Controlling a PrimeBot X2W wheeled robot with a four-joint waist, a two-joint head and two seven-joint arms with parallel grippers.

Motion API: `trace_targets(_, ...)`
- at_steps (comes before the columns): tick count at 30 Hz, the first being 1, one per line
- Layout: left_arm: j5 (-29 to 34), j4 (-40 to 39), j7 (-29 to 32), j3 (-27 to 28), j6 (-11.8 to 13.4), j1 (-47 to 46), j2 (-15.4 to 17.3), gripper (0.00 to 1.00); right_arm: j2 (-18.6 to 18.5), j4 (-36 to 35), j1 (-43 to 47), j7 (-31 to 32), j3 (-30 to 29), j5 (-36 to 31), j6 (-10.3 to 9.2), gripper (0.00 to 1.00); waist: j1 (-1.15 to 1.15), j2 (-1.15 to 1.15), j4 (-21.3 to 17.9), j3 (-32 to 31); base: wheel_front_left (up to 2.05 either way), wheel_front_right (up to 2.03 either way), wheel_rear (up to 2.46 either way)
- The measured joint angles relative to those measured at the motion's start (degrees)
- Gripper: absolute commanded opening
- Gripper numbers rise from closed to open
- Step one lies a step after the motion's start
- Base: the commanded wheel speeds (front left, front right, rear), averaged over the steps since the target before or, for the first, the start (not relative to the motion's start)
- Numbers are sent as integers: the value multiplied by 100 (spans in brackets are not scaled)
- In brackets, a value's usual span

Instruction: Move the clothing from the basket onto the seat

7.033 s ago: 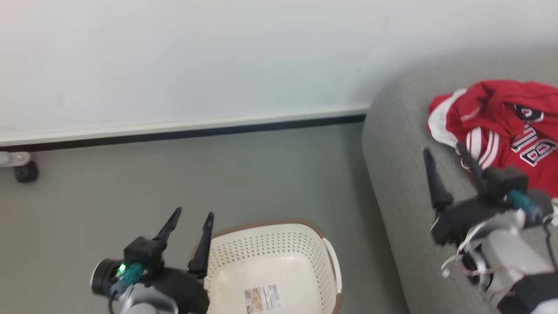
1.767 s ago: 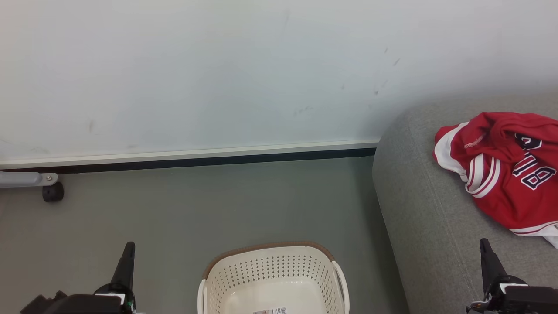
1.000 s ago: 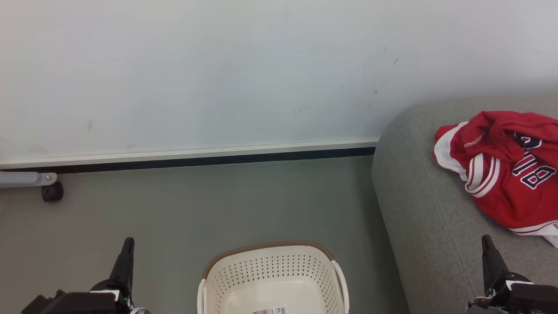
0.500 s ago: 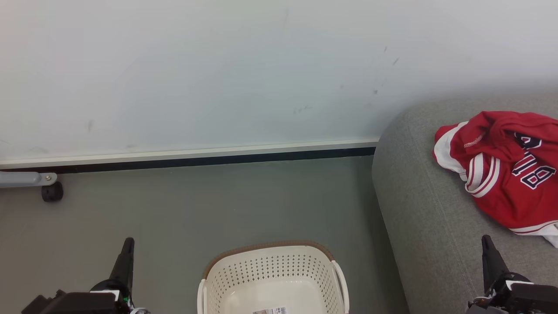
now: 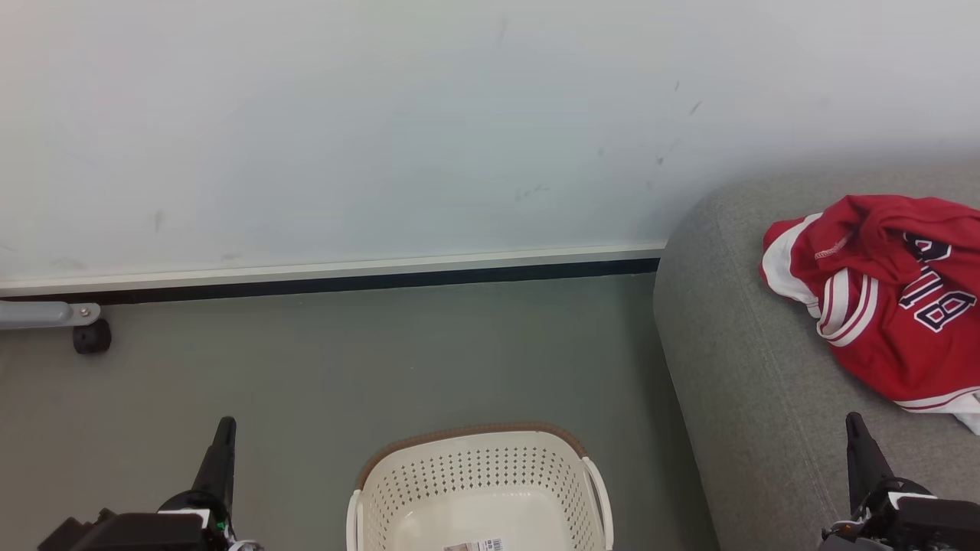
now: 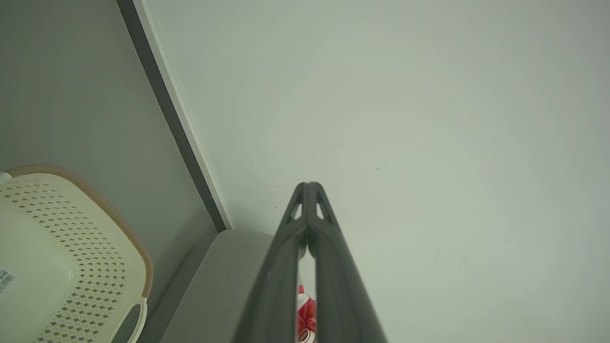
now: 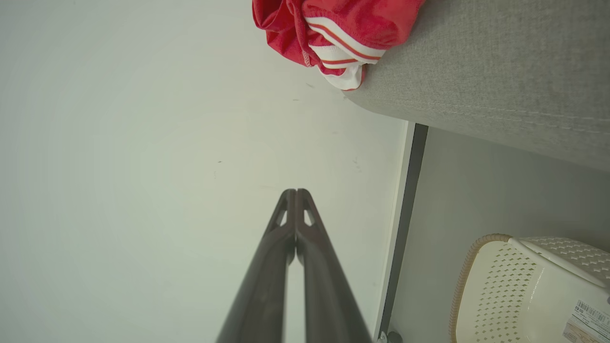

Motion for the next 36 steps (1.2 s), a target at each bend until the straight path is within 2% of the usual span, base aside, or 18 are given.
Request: trace_targets(36,0,1,0,0,0,0,0,0,0,0,0,0,0,1,0,0,0,0,0,0,0,0,0)
